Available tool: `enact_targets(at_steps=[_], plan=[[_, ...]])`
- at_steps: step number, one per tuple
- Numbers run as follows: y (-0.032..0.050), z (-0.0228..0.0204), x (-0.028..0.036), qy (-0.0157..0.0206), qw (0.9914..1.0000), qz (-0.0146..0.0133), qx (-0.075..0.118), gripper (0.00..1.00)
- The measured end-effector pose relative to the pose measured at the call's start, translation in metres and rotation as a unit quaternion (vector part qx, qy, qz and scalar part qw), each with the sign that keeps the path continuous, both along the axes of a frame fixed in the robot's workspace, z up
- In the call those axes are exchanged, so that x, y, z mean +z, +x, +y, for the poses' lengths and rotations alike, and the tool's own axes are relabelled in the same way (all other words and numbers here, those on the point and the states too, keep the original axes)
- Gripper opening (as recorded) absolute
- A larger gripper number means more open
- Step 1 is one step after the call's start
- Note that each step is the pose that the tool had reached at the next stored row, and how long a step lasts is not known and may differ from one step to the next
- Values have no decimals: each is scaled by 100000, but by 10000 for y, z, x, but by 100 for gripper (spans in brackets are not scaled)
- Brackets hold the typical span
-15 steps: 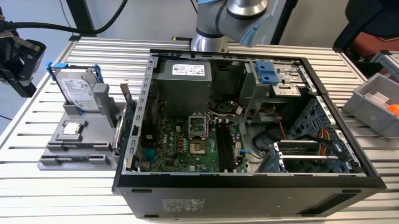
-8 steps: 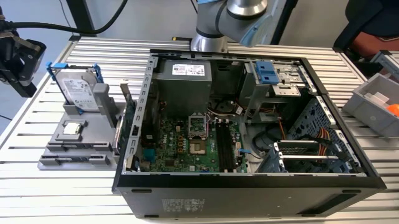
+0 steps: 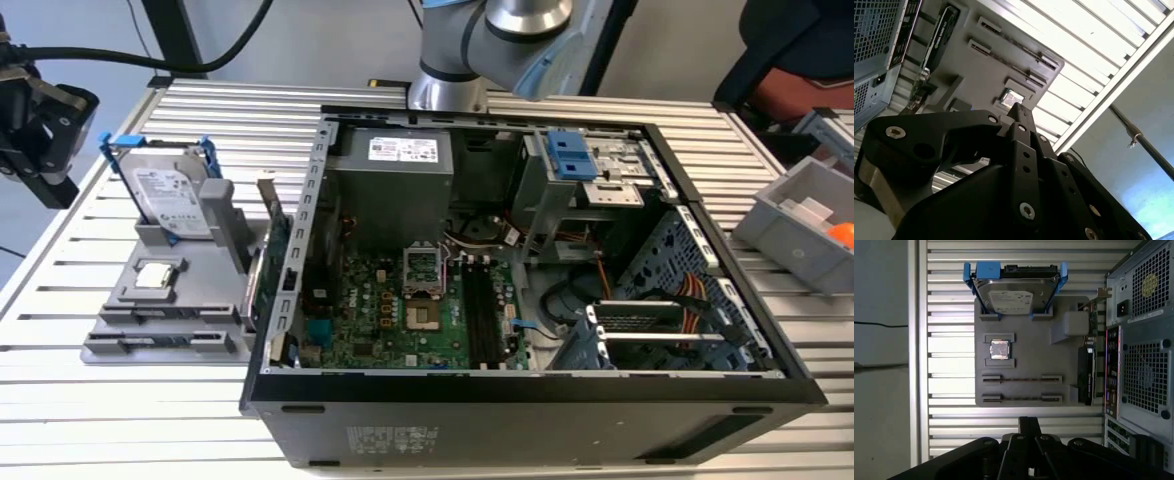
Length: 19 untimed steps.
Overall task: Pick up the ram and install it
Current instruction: 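Pick up the ram and move it above insertion slot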
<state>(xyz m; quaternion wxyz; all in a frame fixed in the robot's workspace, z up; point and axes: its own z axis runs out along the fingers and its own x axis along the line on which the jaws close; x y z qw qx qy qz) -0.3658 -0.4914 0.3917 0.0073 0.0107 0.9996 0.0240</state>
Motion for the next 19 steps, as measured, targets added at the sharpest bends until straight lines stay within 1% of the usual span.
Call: enact_targets(at_steps=[19], plan=[[0, 1, 0, -1, 100000, 25, 99, 0]])
